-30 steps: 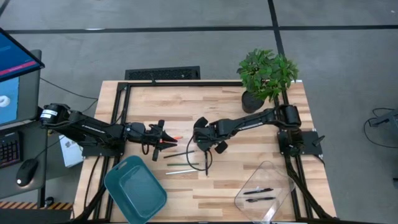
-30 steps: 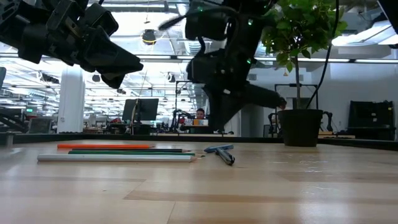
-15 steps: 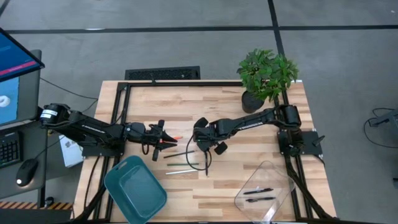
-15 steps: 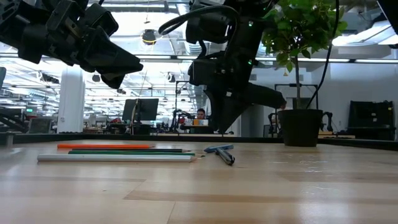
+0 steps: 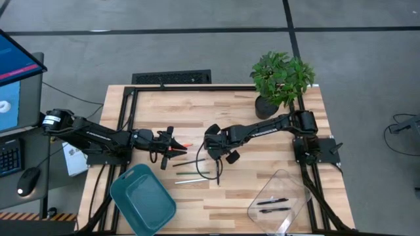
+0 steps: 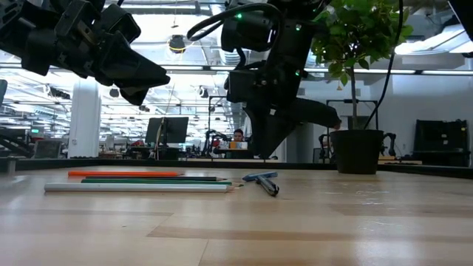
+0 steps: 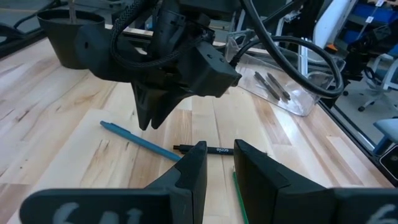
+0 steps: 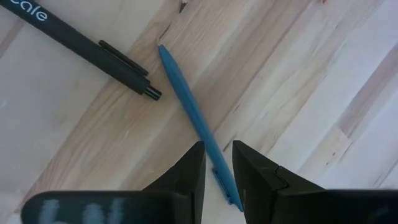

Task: Sort pens & pencils
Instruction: Put the blue pen in the transparent bin

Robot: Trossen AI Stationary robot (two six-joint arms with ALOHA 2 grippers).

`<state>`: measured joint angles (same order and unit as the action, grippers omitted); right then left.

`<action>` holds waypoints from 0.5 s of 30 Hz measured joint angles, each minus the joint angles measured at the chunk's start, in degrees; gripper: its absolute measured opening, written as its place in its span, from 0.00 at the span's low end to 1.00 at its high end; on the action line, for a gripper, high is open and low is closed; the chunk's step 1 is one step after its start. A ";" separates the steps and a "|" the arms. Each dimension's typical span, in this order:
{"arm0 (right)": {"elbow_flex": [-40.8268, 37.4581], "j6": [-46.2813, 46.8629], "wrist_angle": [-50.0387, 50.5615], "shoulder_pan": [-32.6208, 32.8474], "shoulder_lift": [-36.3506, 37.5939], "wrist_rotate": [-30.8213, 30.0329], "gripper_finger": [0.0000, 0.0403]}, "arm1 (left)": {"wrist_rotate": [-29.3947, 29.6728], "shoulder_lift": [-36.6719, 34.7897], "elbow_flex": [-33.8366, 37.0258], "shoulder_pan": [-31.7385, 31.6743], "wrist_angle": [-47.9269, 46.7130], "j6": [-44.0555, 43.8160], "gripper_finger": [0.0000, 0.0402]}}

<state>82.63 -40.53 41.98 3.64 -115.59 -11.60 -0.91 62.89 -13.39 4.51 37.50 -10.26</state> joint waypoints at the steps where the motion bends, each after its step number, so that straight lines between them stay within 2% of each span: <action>1: 0.00 0.02 -0.04 0.00 0.00 0.00 0.25 | 0.00 0.00 0.00 0.01 0.00 0.00 0.18; 8: 0.00 0.02 -0.39 0.00 0.00 0.02 0.25 | -0.02 0.00 0.00 0.02 0.01 0.00 0.18; 15: -0.04 0.69 -1.11 0.00 0.00 3.05 0.25 | -0.02 0.00 0.00 0.00 0.00 0.00 0.18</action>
<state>82.59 -39.83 40.86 3.64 -115.59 -8.55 -0.93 62.89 -13.39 4.51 37.50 -10.26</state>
